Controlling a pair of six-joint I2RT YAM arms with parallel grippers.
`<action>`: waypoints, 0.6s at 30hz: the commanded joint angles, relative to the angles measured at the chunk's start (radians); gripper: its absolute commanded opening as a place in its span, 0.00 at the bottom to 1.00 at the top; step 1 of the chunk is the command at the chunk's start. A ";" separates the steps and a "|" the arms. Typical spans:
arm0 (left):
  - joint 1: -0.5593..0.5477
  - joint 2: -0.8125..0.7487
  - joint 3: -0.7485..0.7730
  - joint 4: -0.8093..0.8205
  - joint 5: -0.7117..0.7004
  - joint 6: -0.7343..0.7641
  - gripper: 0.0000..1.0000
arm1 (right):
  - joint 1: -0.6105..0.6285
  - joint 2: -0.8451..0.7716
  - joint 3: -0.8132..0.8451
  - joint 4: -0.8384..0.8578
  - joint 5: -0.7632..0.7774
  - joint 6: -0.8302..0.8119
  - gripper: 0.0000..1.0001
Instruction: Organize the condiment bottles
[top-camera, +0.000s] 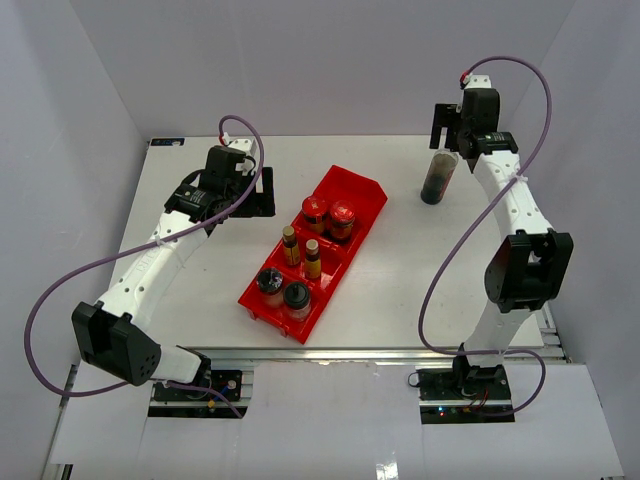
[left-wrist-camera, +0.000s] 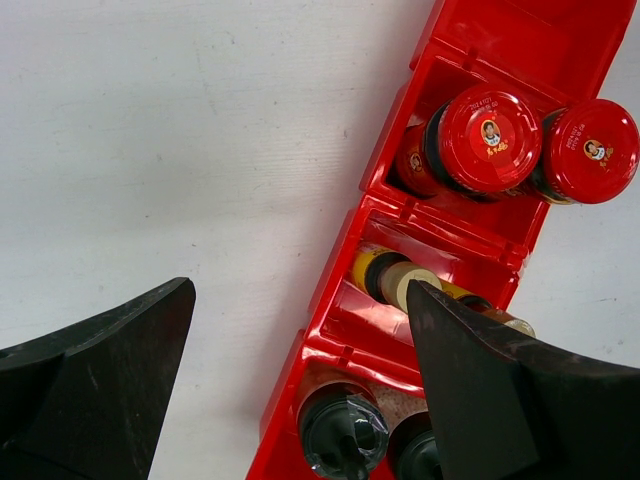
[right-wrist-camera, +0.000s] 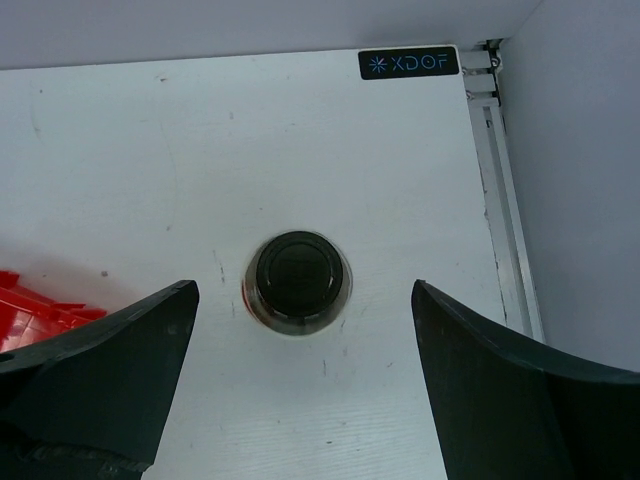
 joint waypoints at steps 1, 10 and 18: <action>0.004 -0.017 0.004 0.026 0.007 0.009 0.98 | -0.009 0.039 0.012 0.081 -0.055 -0.022 0.92; 0.005 -0.004 -0.009 0.036 0.001 0.006 0.98 | -0.012 0.089 -0.015 0.115 -0.052 -0.022 0.86; 0.004 0.009 -0.023 0.045 -0.008 0.006 0.98 | -0.016 0.093 -0.053 0.171 -0.044 -0.079 0.63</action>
